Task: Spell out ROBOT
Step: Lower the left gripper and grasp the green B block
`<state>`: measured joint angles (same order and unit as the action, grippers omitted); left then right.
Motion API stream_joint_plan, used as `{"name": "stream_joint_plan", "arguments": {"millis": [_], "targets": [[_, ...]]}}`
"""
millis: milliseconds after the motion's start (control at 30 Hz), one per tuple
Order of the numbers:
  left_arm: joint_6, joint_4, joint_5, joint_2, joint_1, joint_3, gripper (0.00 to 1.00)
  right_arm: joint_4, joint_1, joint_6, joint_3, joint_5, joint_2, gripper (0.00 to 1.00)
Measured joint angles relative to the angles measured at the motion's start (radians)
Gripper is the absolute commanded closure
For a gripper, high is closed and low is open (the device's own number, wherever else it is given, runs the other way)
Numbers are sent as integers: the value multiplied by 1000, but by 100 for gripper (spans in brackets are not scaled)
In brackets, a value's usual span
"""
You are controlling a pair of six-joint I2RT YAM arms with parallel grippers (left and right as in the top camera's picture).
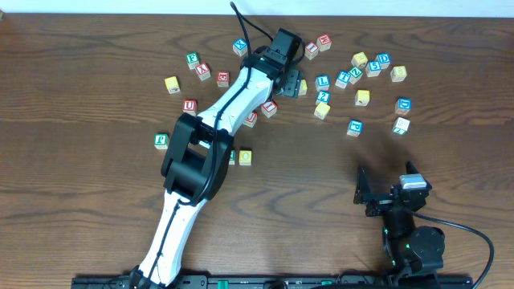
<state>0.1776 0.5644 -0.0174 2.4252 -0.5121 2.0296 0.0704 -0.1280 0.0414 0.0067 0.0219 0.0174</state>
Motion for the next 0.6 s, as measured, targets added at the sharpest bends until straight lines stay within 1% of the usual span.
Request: {"name": "stream_joint_plan", "arguments": {"millis": [300,367,467,500,600], "targets": [[-2,-8,5,23,0,0,27,0,0,0,0,0,0,1],[-3,-8,9,23,0,0,32,0,0,0,0,0,0,1],[-14,-13,16,23,0,0,47,0,0,0,0,0,0,1],[-20,-14,16,23,0,0,48,0,0,0,0,0,0,1],[-21,-14,17,23,1,0,48,0,0,0,0,0,0,1]]}}
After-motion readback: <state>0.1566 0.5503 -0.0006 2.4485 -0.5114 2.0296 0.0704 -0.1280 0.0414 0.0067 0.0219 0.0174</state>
